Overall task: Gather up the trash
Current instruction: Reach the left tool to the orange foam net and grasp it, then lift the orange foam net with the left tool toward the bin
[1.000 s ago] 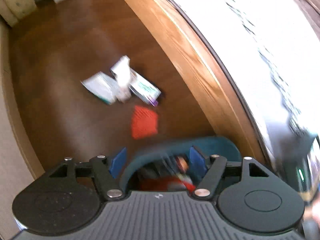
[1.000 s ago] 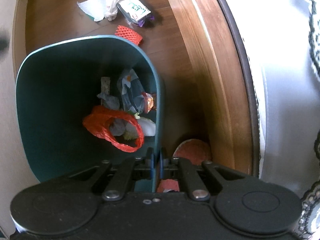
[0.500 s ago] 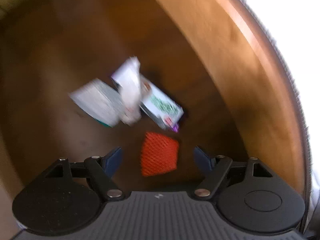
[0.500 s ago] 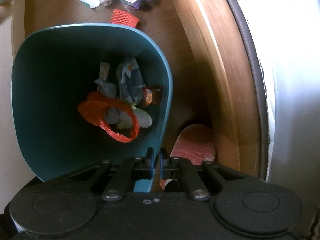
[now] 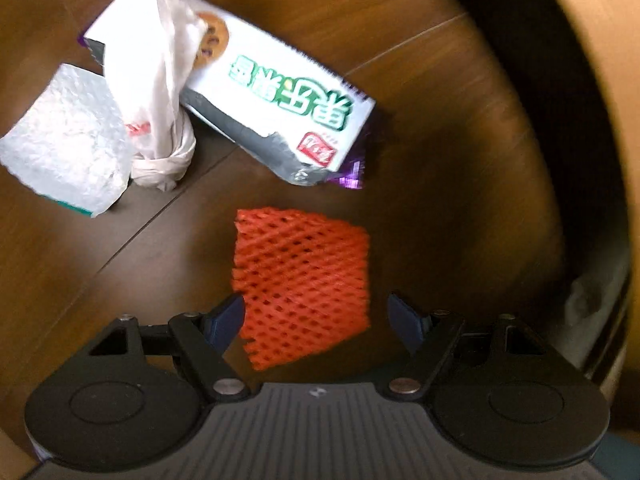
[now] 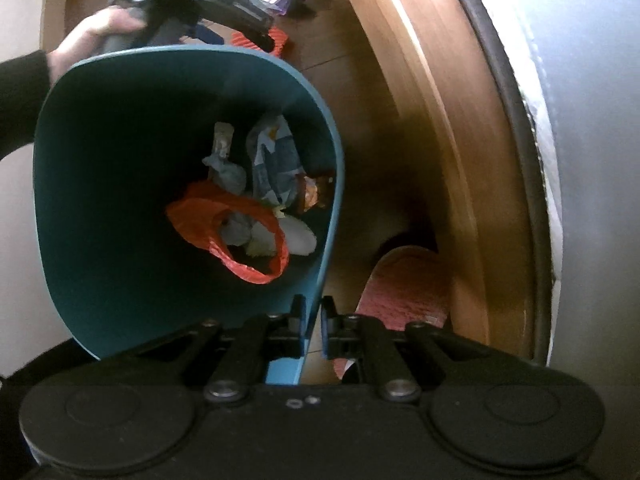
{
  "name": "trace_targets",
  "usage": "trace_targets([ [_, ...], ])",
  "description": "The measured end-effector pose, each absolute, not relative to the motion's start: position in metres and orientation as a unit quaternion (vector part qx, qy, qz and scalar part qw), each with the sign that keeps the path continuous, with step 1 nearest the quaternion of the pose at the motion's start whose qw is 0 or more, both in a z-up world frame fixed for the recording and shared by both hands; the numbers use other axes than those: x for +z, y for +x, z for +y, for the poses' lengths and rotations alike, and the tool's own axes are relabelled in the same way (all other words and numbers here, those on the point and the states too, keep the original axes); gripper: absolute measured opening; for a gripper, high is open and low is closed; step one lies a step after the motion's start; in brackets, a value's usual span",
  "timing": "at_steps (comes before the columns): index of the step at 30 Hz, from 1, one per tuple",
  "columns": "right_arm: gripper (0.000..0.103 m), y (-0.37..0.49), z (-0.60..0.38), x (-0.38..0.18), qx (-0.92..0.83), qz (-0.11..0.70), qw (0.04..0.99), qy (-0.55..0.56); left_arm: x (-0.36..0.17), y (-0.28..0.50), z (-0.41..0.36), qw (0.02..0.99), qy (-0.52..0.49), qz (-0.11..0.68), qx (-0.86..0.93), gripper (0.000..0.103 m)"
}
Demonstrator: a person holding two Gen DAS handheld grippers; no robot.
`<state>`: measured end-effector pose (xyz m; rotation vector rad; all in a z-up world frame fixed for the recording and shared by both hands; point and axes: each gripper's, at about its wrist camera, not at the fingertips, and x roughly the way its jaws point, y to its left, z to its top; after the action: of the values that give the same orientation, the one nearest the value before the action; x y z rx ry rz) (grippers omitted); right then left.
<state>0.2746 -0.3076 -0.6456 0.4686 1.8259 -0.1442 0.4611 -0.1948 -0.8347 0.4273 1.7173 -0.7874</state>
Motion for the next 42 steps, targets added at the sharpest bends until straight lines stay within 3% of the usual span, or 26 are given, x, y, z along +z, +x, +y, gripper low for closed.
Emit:
trace_targets([
  [8, 0.008, 0.274, -0.310, -0.649, -0.055, 0.785, 0.582, 0.206, -0.863, 0.451, -0.198, 0.588, 0.217, 0.716, -0.308, 0.077],
  [11, 0.008, 0.273, -0.310, -0.649, -0.056, 0.786, 0.580, 0.205, -0.863, 0.450, -0.196, 0.597, 0.227, 0.708, -0.300, 0.068],
  [13, 0.008, 0.273, -0.310, -0.649, -0.058, 0.786, 0.580, 0.205, -0.858, 0.449, -0.196, 0.606, 0.245, 0.696, -0.298, 0.039],
  [15, 0.008, 0.273, -0.308, -0.649, -0.060, 0.786, 0.581, 0.203, -0.855, 0.453, -0.194, 0.601, 0.237, 0.702, -0.300, 0.023],
  [16, 0.008, 0.273, -0.307, -0.649, -0.062, 0.787, 0.580, 0.200, -0.853, 0.455, -0.192, 0.604, 0.239, 0.701, -0.294, 0.020],
  [24, 0.005, 0.270, -0.300, -0.646, -0.098, 0.781, 0.587, 0.192, -0.796, 0.489, -0.160, 0.642, 0.230, 0.686, -0.255, 0.018],
  [36, 0.003, 0.296, -0.289, -0.619, -0.093, 0.769, 0.625, 0.099, -0.582, 0.492, -0.096, 0.698, 0.133, 0.644, -0.282, 0.018],
  [42, 0.001, 0.319, -0.286, -0.601, -0.099, 0.759, 0.640, 0.069, -0.514, 0.450, -0.081, 0.681, 0.101, 0.649, -0.324, 0.018],
])
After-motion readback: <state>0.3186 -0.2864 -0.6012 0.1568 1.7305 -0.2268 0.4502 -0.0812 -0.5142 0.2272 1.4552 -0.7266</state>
